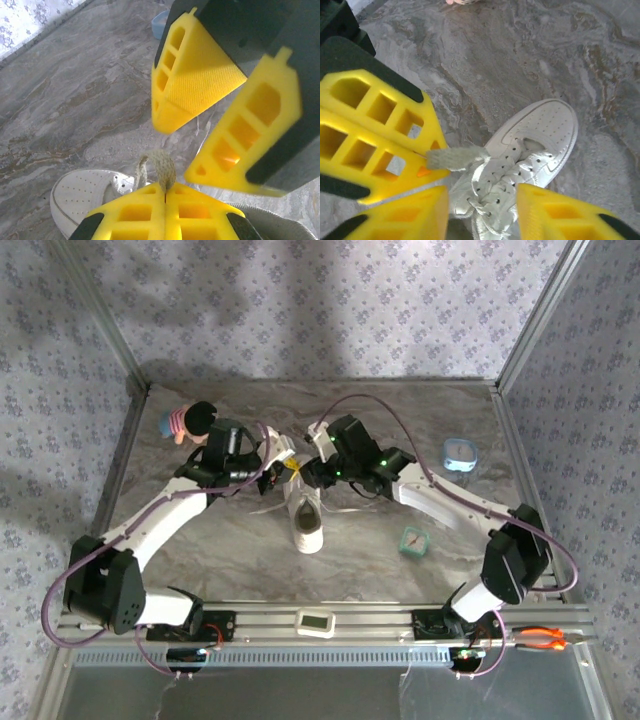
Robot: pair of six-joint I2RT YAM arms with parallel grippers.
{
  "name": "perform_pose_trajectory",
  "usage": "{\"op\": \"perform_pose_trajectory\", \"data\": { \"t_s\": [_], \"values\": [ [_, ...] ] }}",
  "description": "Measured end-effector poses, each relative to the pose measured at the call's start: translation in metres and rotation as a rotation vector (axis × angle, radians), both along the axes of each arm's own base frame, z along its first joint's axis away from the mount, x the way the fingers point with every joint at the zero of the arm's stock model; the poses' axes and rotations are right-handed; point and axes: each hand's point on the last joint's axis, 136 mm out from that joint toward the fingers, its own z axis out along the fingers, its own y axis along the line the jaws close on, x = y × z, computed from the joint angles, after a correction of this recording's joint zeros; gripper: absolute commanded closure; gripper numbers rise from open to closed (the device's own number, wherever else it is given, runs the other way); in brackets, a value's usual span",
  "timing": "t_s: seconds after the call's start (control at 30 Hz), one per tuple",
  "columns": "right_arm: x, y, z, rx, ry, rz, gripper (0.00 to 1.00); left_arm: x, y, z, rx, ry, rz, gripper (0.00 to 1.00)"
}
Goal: Tie the shoes
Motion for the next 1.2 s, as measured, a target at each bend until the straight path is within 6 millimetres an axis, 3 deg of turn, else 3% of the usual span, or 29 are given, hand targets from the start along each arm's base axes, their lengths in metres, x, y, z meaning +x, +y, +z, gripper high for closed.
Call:
{"op": "perform_pose_trajectory", "data": {
  "t_s": [0.17,0.3,0.47,0.6,0.93,1.2],
  "values": [
    [-0.005,-0.023,0.013,0.019,0.013,-0.08,0.48,0.001,-0.001,0.008,-0.013,-0.002,0.008,1.0],
    [-0.007,-0.061,0.007,0.025,0.079,-0.24,0.43,0.002,-0.001,0.01,-0.016,0.004,0.012,1.0],
    [-0.007,-0.129,-0.043,-0.039,0.277,-0.555,0.42,0.0,0.0,0.014,-0.017,0.004,0.012,1.0],
    [-0.021,-0.17,-0.091,-0.111,0.433,-0.745,0.42,-0.002,0.001,0.021,-0.023,-0.011,0.011,1.0],
    [-0.023,-0.197,-0.138,-0.187,0.572,-0.896,0.41,-0.01,0.003,0.048,-0.066,-0.058,0.008,1.0],
    [-0.022,-0.204,-0.178,-0.278,0.653,-0.932,0.41,-0.013,0.002,0.05,-0.08,-0.049,-0.003,1.0]
  ]
}}
